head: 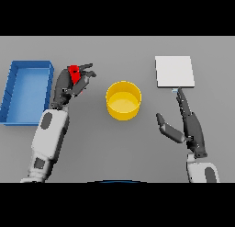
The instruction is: Pick up the red beaker and tilt it to pour out 1 green nut into yellow bowl. Pick up the yellow bowl and place it on the metallic measuring scale.
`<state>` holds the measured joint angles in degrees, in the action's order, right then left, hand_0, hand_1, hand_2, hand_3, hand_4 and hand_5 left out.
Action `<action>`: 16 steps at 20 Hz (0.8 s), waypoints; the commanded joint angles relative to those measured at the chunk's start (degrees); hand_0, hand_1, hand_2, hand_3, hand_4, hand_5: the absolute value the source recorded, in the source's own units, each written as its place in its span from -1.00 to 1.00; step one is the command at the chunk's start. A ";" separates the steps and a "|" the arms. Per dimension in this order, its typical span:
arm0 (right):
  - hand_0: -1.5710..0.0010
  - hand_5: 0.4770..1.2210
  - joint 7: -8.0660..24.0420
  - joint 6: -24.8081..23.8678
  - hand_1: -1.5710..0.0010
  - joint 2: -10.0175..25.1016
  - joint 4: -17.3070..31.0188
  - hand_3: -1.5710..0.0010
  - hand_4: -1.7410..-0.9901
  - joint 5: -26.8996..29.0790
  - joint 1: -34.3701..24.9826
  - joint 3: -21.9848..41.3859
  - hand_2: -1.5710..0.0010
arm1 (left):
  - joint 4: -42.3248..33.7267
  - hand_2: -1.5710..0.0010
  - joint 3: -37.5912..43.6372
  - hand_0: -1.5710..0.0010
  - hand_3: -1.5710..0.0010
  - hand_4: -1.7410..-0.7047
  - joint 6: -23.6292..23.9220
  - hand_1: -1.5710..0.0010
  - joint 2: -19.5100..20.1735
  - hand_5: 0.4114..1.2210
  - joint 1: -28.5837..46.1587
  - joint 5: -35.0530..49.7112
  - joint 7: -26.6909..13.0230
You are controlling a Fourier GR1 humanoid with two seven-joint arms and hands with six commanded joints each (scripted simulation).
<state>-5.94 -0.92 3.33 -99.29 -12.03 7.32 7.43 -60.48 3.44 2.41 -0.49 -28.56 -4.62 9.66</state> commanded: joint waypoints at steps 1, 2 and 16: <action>1.00 -0.54 0.51 -0.15 1.00 -0.21 -0.80 1.00 0.37 0.04 -0.37 0.13 1.00 | -1.53 -0.97 -0.75 -0.97 -0.96 -0.95 -0.73 -0.97 0.72 0.78 0.20 -0.22 -0.42; 1.00 -0.53 0.30 -0.57 1.00 -0.33 -0.12 1.00 0.37 -0.45 -0.68 0.11 1.00 | -1.61 -0.98 -1.34 -0.98 -0.97 -0.96 -0.86 -0.98 1.53 0.78 -0.66 -0.88 -1.70; 1.00 -0.50 0.51 -0.67 1.00 0.84 -0.23 1.00 0.49 -2.40 -0.67 0.48 1.00 | -1.97 -1.00 -16.32 -1.00 -1.00 -0.99 -5.19 -1.00 13.18 0.77 -7.86 -16.96 -10.03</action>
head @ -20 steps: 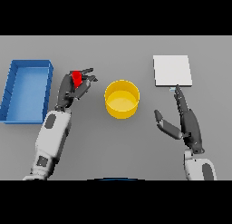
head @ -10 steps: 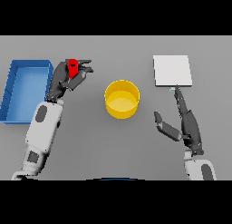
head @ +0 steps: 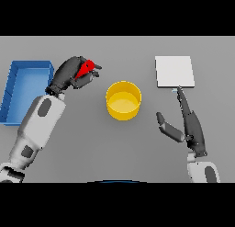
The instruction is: Pick up the red beaker and tilt it to pour out 1 green nut into yellow bowl. Pick up the yellow bowl and place it on the metallic measuring scale.
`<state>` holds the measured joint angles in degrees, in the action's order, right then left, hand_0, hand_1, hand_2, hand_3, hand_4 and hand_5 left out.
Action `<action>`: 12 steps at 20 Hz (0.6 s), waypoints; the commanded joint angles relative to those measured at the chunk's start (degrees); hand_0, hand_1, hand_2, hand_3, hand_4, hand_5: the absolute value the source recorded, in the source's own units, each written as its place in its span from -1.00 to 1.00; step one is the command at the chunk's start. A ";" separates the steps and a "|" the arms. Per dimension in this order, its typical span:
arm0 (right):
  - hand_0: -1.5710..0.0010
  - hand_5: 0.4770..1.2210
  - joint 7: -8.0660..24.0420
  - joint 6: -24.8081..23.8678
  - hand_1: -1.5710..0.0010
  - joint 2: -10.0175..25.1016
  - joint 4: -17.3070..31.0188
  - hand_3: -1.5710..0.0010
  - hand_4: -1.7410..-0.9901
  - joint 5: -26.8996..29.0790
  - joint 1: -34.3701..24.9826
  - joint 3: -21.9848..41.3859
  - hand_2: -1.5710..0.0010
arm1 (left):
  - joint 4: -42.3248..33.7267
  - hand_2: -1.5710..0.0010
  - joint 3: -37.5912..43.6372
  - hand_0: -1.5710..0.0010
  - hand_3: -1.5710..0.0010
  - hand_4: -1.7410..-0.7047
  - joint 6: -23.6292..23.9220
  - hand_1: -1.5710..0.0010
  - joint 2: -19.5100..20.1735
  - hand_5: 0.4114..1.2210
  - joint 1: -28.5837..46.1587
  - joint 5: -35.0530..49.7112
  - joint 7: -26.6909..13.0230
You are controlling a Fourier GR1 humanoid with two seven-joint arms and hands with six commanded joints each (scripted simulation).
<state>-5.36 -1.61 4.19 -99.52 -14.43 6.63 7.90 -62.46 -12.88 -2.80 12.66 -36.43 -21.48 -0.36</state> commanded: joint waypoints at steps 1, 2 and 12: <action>1.00 -0.50 0.43 0.23 1.00 -0.02 0.16 1.00 0.50 0.33 -0.26 -0.09 1.00 | 0.08 -1.00 -1.52 -1.00 -1.00 -1.00 -0.89 -1.00 0.93 0.77 -1.42 -1.67 -1.13; 1.00 -0.49 0.41 0.33 1.00 -0.13 0.15 1.00 0.50 0.32 -0.60 0.06 1.00 | 0.22 -1.00 -3.23 -1.00 -1.00 -1.00 -1.59 -1.00 1.46 0.78 -3.05 -3.47 -2.41; 1.00 -0.47 1.12 0.20 1.00 -1.49 -0.44 1.00 0.46 1.42 1.01 0.08 1.00 | 4.70 -1.00 -21.84 -1.00 -0.83 -0.93 -10.29 -1.00 5.70 0.97 -14.16 -22.65 -6.15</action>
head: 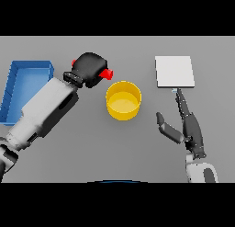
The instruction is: Pick up the red beaker and tilt it to pour out 1 green nut into yellow bowl. Pick up the yellow bowl and place it on the metallic measuring scale.
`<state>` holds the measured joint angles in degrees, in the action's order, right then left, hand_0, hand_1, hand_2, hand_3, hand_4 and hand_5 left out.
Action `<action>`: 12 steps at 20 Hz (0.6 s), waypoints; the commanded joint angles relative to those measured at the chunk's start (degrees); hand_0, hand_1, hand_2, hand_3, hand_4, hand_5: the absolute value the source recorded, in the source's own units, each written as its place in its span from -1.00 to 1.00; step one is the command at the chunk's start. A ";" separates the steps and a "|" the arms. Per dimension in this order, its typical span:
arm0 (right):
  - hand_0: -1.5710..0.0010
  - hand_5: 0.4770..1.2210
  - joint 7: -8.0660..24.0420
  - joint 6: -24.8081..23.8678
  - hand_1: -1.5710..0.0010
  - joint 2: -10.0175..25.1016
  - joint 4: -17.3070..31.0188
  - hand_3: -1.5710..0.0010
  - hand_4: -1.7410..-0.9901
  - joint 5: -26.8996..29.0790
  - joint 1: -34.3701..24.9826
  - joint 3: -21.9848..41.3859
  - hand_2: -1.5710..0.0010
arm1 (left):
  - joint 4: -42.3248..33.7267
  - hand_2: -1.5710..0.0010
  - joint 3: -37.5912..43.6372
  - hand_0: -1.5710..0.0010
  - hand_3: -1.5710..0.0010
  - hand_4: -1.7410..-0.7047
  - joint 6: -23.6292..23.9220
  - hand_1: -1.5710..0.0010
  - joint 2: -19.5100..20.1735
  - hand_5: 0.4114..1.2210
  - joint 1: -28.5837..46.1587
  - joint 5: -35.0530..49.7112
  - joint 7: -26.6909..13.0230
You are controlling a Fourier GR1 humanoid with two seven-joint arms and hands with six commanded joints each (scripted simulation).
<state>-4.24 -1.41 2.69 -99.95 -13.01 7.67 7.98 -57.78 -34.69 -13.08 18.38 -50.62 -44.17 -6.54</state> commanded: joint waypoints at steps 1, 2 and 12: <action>1.00 -0.48 -0.08 0.36 1.00 0.04 -0.24 1.00 0.45 0.66 0.19 -0.18 1.00 | 0.62 -1.00 -1.39 -1.00 -0.76 -0.94 -1.06 -1.00 0.08 0.98 -1.35 -1.36 0.82; 1.00 -0.49 0.82 0.64 1.00 -0.04 -0.12 1.00 0.45 1.52 -0.07 -0.58 1.00 | 1.17 -1.00 -3.21 -1.00 -0.73 -0.95 -2.67 -1.00 -0.21 0.98 -2.99 -3.15 0.74; 1.00 -0.71 -1.09 -1.07 1.00 -1.17 0.15 1.00 0.43 0.11 -0.09 -0.20 1.00 | 6.66 -1.00 -15.31 -1.00 -0.93 -0.98 -7.29 -1.00 -1.28 1.00 -11.99 -14.95 9.40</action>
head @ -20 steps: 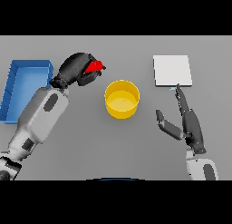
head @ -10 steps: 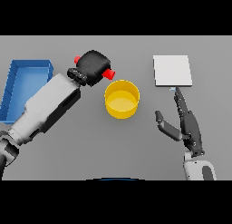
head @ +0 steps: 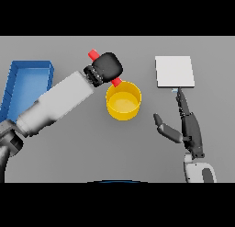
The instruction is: Pick up the red beaker and tilt it to pour out 1 green nut into yellow bowl. Pick up the yellow bowl and place it on the metallic measuring scale.
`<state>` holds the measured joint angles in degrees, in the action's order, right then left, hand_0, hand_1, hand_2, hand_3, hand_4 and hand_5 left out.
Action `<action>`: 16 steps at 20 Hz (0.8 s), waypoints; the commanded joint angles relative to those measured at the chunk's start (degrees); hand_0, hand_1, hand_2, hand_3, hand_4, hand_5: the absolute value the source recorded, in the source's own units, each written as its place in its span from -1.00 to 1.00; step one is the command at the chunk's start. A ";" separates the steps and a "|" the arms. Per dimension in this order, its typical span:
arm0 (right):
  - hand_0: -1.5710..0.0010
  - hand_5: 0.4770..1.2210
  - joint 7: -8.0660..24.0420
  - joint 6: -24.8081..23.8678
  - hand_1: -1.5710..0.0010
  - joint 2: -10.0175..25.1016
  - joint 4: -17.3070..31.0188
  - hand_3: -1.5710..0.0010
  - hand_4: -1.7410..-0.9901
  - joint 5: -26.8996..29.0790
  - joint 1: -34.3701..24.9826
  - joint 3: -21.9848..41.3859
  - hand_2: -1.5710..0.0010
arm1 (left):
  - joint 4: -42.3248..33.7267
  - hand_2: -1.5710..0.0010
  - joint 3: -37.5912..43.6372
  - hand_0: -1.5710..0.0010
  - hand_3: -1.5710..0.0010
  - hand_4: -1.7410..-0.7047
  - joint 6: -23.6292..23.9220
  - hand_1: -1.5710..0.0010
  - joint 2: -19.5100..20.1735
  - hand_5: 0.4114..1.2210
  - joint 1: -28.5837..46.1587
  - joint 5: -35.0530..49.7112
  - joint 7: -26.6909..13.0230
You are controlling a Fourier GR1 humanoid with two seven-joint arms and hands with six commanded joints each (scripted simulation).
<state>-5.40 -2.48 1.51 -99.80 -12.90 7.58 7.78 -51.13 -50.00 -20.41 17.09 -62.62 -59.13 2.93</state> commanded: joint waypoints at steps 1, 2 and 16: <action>1.00 -0.73 -0.20 -0.19 1.00 -0.16 0.06 1.00 0.46 -0.10 0.22 0.03 1.00 | 0.08 -1.00 -1.01 -1.00 -0.94 -0.98 -0.06 -1.00 0.38 1.00 -1.00 -1.04 1.17; 1.00 -0.74 0.78 -0.36 1.00 -0.31 -0.12 1.00 0.48 -0.01 -0.66 -0.09 1.00 | 1.11 -1.00 -2.28 -1.00 -0.95 -0.99 0.23 -1.00 0.25 1.00 -2.48 -2.53 1.97; 1.00 -0.73 -0.59 -0.44 1.00 0.02 -0.39 1.00 0.63 0.04 0.10 -0.35 1.00 | 5.06 -1.00 -15.36 -1.00 -1.00 -0.99 2.45 -1.00 -1.64 1.00 -10.88 -16.31 7.73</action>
<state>-5.86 -2.93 1.53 -100.19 -12.86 7.66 7.42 -46.09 -65.35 -17.99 15.44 -73.54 -75.46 10.61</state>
